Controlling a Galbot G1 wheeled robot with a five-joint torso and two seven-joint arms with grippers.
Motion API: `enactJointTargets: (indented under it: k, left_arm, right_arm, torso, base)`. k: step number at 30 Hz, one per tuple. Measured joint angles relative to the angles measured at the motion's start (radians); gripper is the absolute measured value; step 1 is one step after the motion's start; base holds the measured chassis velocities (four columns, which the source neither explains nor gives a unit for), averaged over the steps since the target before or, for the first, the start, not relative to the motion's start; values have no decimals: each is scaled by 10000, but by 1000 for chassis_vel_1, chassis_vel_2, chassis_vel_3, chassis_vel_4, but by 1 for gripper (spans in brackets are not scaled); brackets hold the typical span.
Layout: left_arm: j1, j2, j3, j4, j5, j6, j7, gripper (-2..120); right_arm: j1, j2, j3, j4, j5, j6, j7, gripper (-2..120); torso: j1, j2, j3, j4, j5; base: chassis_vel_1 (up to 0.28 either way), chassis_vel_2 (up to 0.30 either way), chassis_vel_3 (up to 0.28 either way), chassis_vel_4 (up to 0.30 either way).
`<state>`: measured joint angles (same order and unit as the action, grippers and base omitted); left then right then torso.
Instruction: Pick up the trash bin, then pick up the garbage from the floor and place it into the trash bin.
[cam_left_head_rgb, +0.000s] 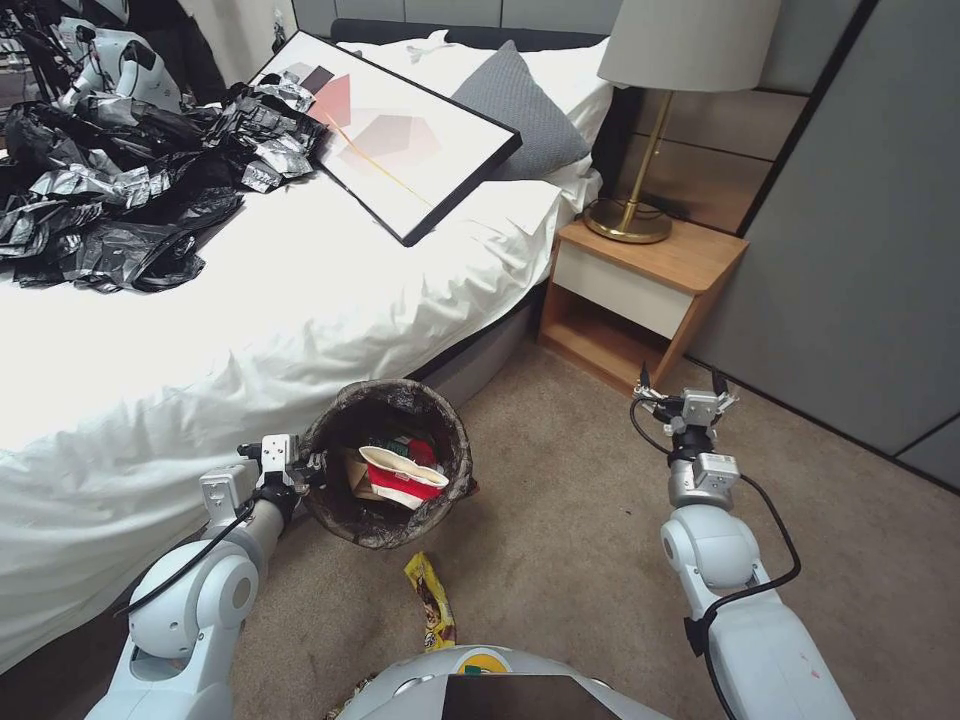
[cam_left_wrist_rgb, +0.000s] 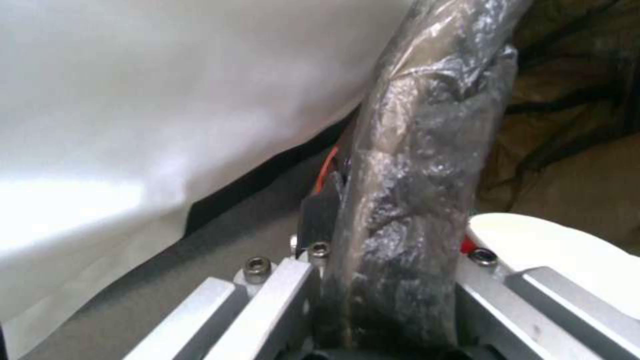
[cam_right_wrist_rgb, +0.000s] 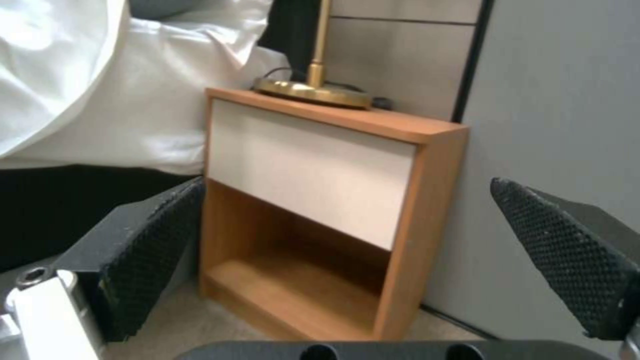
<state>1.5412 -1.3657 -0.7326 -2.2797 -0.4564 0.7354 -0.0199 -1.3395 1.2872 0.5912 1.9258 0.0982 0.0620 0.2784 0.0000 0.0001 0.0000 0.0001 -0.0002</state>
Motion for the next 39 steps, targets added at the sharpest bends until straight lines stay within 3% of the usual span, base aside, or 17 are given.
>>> enactJointTargets:
  k: [39]
  left_arm:
    - [-29,-40,-62,10,-213,6,-35,0]
  right_arm:
    - [225,115,-270,-349,-72,-46,41,100]
  torso:
    - [0,-1,1,-1,1]
  base:
    - [51,50,48,54]
